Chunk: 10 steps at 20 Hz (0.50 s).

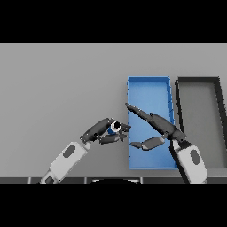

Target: Pick up the blue pipe and place it into the blue bin.

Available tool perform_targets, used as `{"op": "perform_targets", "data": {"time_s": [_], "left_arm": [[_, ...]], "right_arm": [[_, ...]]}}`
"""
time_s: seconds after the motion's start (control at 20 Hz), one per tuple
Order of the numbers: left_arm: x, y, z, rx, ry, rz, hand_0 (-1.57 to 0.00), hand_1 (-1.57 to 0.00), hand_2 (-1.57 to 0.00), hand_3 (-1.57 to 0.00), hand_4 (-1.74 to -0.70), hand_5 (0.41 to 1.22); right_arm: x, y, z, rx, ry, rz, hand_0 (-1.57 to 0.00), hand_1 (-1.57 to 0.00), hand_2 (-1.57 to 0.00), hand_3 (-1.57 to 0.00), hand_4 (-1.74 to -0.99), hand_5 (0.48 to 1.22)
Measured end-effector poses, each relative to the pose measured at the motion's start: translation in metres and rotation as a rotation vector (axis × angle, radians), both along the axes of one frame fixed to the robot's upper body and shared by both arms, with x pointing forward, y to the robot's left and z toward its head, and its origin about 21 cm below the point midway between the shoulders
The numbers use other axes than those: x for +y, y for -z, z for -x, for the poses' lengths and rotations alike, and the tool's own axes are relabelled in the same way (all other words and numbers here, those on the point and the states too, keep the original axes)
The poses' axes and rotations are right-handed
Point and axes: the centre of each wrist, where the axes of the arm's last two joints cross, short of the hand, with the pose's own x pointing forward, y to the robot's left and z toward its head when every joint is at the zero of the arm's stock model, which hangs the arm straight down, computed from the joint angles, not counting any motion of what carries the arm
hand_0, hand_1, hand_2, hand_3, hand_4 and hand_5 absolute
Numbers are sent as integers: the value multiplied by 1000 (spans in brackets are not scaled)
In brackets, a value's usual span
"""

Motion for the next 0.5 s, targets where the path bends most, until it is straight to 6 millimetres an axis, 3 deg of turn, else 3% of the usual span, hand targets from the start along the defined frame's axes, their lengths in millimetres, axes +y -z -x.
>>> {"op": "perform_targets", "data": {"time_s": [0.2,0.5], "left_arm": [[3,1,2,0,21,20,-1571,-1571,-1571,-1502,-1741,1221],[3,3,4,-7,51,23,-1571,-1571,-1571,-1538,-1741,1221]], "right_arm": [[28,-9,-11,-10,-102,61,1,1,1,1,-1241,530],[70,-13,-24,-22,-201,103,1,1,1,1,-1219,511]]}}
